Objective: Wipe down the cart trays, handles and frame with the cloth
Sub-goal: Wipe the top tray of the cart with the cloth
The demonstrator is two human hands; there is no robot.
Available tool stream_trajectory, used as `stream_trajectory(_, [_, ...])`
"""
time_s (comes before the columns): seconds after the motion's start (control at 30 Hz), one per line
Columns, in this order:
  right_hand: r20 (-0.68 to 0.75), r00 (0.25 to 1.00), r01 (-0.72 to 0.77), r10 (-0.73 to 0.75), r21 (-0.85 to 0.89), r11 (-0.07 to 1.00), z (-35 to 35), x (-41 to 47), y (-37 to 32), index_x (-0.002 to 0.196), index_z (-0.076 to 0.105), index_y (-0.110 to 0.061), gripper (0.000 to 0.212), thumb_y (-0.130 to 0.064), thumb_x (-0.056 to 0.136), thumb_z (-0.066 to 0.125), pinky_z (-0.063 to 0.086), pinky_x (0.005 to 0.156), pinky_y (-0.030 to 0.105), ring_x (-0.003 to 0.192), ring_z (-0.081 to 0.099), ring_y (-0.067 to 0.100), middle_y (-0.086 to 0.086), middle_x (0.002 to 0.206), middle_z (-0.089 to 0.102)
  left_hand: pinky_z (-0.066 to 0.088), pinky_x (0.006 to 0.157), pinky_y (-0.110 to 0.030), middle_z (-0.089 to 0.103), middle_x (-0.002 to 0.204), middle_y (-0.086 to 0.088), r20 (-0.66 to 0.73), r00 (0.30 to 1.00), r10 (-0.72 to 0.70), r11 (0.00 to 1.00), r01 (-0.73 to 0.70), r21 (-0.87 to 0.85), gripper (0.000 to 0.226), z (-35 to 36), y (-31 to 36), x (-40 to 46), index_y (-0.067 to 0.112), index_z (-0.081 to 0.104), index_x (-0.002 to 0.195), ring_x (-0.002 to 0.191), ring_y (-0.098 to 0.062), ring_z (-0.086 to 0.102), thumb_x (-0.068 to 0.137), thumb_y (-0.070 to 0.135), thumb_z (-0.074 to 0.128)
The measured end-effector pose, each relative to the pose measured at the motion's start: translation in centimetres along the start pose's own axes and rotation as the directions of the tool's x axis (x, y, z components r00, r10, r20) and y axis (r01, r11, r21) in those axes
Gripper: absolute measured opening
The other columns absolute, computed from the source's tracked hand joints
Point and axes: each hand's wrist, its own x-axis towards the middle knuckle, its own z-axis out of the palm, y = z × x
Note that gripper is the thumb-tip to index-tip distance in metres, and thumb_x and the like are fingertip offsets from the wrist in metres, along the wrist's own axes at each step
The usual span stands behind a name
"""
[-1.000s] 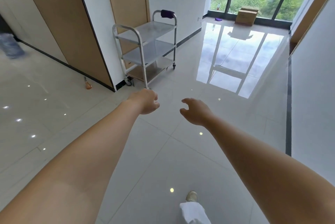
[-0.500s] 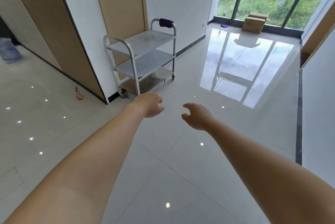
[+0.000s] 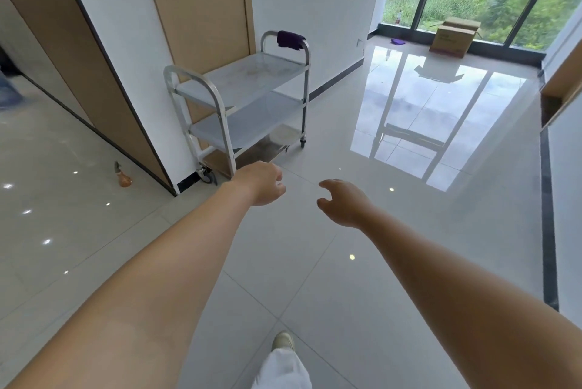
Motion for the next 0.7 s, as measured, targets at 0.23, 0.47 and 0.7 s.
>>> stream_trajectory(0.23, [0.004, 1.000, 0.016, -0.016, -0.032, 0.999, -3.6, 13.2, -0.5, 0.142, 0.037, -0.013, 0.049, -0.024, 0.095, 0.044, 0.031, 0.106, 0.033, 0.135, 0.034, 0.023, 0.005, 0.147, 0.039, 0.044, 0.078, -0.033, 0.060, 0.110, -0.005, 0.028, 0.999, 0.025, 0.999, -0.026, 0.030, 0.030, -3.6, -4.2, 11.8, 0.012, 0.059, 0.111, 0.096, -0.023, 0.054, 0.092, 0.030, 0.044])
stream_trajectory(0.47, [-0.005, 1.000, 0.000, -0.001, -0.019, 1.000, -6.2, 23.6, 0.2, 0.143, 0.036, -0.013, 0.050, -0.025, 0.095, 0.044, 0.029, 0.108, 0.033, 0.137, 0.031, 0.022, 0.005, 0.147, 0.038, 0.044, 0.083, -0.035, 0.061, 0.110, -0.006, 0.023, 1.000, 0.020, 0.999, -0.021, 0.031, 0.030, -6.8, -7.6, 22.3, 0.012, 0.060, 0.109, 0.100, -0.025, 0.056, 0.093, 0.031, 0.044])
stream_trajectory(0.7, [0.017, 1.000, 0.005, -0.005, -0.018, 1.000, -7.9, 31.8, 2.7, 0.143, 0.036, -0.015, 0.050, -0.024, 0.095, 0.044, 0.028, 0.110, 0.034, 0.137, 0.031, 0.023, 0.004, 0.147, 0.039, 0.043, 0.085, -0.034, 0.060, 0.115, -0.004, 0.032, 0.999, 0.025, 1.000, -0.025, 0.004, 0.031, -7.6, -7.4, 31.2, 0.011, 0.058, 0.114, 0.105, -0.024, 0.054, 0.093, 0.029, 0.043])
